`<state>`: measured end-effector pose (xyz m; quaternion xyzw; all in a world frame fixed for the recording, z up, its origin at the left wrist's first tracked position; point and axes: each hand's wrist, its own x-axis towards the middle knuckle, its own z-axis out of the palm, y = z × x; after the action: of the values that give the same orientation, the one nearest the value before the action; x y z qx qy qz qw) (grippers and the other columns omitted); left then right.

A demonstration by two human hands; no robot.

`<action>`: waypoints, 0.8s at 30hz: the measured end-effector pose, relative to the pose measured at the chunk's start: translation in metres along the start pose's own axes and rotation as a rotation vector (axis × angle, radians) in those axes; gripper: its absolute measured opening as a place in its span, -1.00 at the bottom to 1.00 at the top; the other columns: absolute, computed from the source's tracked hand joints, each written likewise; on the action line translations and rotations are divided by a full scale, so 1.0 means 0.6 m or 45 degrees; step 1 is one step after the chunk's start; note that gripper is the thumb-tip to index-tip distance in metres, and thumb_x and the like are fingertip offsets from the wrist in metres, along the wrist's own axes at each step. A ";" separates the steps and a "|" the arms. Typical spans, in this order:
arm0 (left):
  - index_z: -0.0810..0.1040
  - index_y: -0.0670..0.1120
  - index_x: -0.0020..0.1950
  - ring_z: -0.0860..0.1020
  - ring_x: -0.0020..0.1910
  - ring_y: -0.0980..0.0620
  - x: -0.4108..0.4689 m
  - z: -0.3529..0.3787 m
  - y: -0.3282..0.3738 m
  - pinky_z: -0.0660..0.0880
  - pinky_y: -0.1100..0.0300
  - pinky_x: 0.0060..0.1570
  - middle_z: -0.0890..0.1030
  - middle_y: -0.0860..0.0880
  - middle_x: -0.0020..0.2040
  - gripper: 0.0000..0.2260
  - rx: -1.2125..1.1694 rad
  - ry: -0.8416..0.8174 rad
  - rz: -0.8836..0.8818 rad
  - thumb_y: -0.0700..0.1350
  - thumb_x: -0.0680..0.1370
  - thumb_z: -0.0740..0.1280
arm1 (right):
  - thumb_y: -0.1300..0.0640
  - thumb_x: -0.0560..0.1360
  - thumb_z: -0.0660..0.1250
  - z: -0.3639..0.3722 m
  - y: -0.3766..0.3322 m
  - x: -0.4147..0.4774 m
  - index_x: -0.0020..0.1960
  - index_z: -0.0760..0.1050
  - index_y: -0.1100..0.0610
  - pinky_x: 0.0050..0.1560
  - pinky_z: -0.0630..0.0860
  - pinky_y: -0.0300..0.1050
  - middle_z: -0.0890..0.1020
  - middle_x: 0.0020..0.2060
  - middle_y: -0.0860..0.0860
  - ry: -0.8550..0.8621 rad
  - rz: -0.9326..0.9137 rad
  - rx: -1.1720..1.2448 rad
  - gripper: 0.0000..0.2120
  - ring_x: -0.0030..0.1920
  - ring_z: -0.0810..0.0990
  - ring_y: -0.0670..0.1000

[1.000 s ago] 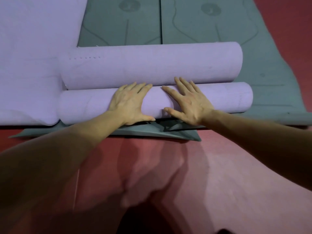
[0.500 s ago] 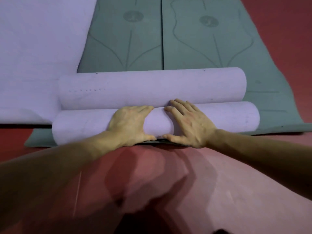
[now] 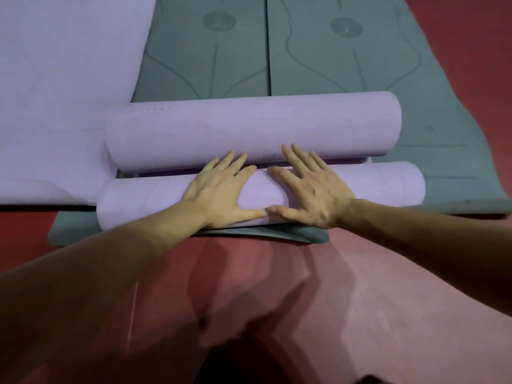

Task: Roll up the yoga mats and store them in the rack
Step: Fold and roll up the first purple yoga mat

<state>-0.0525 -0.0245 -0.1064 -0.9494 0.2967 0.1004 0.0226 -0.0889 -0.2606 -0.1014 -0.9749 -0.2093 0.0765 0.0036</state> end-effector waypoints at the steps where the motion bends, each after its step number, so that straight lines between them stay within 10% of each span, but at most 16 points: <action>1: 0.14 0.03 0.65 -0.02 0.66 -0.09 0.005 -0.001 -0.002 0.00 -0.07 0.60 0.04 -0.07 0.68 0.06 0.009 -0.002 -0.001 0.64 0.31 -0.12 | -0.58 0.48 -0.15 0.006 -0.004 -0.006 0.66 0.13 -0.01 0.63 0.00 0.25 0.04 0.65 0.24 -0.022 -0.009 -0.007 -0.06 0.66 0.00 0.24; 24: 0.12 0.07 0.65 0.09 0.64 -0.14 0.040 0.000 -0.032 -0.12 -0.25 0.57 0.13 -0.13 0.66 -0.15 0.121 0.109 -0.074 0.45 0.46 -0.22 | -0.47 0.50 -0.28 -0.007 0.025 0.068 0.67 0.06 -0.13 0.61 -0.02 0.25 0.08 0.66 0.18 -0.054 0.106 0.009 -0.17 0.65 -0.01 0.24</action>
<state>-0.0225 -0.0222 -0.1115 -0.9589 0.2742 0.0447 0.0579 -0.0452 -0.2573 -0.1038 -0.9808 -0.1683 0.0981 -0.0006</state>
